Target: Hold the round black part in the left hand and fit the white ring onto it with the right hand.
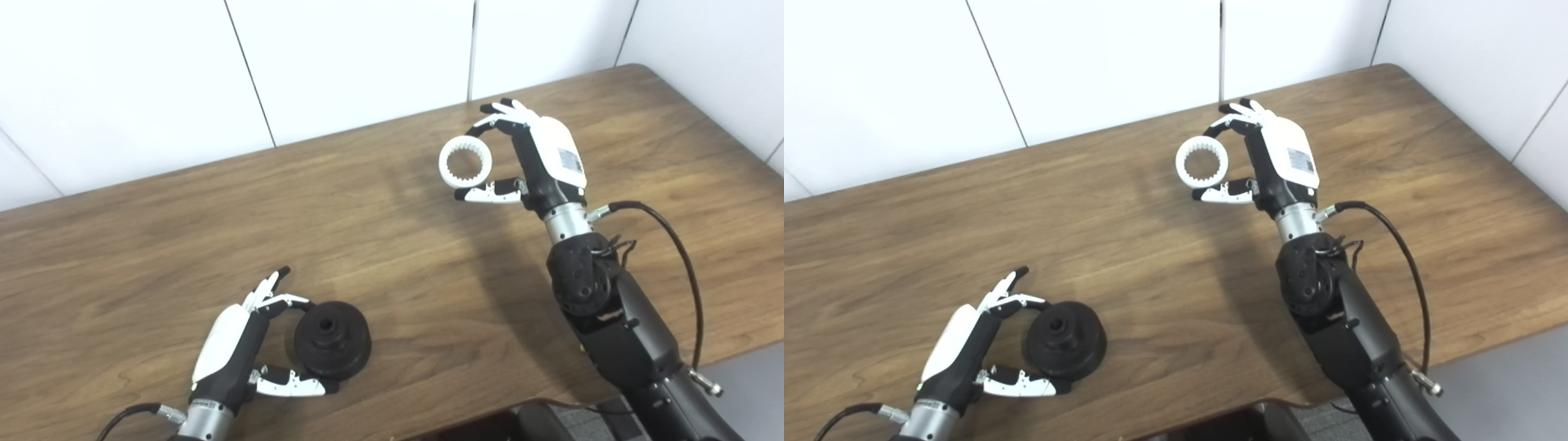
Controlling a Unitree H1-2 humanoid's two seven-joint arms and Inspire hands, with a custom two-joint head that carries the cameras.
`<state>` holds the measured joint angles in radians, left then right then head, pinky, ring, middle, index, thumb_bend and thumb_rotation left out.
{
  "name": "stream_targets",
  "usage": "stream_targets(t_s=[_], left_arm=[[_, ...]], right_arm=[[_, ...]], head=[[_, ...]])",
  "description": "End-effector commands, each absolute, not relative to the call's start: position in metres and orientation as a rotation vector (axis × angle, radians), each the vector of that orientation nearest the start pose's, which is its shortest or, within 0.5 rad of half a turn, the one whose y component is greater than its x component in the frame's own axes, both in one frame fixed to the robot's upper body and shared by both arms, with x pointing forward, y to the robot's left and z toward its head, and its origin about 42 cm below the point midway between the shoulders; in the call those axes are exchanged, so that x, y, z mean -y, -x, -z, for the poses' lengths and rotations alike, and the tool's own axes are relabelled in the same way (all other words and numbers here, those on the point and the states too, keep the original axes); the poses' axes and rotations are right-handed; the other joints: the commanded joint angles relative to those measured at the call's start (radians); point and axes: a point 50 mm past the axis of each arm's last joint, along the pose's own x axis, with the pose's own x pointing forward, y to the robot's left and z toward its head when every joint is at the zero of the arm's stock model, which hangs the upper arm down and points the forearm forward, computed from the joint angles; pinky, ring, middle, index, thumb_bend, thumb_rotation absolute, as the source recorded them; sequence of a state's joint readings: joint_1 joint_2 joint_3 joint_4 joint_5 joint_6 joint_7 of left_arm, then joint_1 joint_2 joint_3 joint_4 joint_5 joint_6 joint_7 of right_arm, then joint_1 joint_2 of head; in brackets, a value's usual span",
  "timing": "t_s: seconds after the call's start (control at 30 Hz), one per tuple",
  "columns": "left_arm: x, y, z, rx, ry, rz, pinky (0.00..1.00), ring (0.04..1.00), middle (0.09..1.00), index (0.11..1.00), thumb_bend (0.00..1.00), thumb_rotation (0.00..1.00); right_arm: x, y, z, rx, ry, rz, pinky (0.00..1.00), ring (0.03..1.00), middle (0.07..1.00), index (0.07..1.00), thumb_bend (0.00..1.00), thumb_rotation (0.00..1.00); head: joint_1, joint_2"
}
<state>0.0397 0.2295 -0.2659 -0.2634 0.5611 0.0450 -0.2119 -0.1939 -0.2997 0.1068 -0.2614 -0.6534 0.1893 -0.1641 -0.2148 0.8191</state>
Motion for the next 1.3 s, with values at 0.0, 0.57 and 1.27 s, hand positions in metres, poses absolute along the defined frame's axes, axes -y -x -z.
stream_targets(t_s=[0.0,0.57,1.27], left_arm=[[-0.193,-0.263,-0.153,0.219,-0.784,0.382,1.00,1.000,1.000,0.550,0.93,0.19],[-0.178,-0.265,-0.154,0.228,-0.786,0.374,1.00,1.000,1.000,0.551,0.93,0.22],[-0.158,-0.264,-0.155,0.223,-0.770,0.369,1.00,1.000,1.000,0.546,0.94,0.21]], right_arm=[[0.252,-0.321,-0.245,0.485,0.879,0.209,0.88,0.907,0.825,0.482,0.52,0.14],[0.211,-0.271,-0.232,0.503,0.782,0.021,0.85,0.895,0.811,0.481,0.52,0.14],[0.172,-0.241,-0.213,0.517,0.671,-0.179,0.78,0.905,0.821,0.481,0.52,0.14]], head=[[0.005,0.001],[0.120,0.019],[0.259,0.043]])
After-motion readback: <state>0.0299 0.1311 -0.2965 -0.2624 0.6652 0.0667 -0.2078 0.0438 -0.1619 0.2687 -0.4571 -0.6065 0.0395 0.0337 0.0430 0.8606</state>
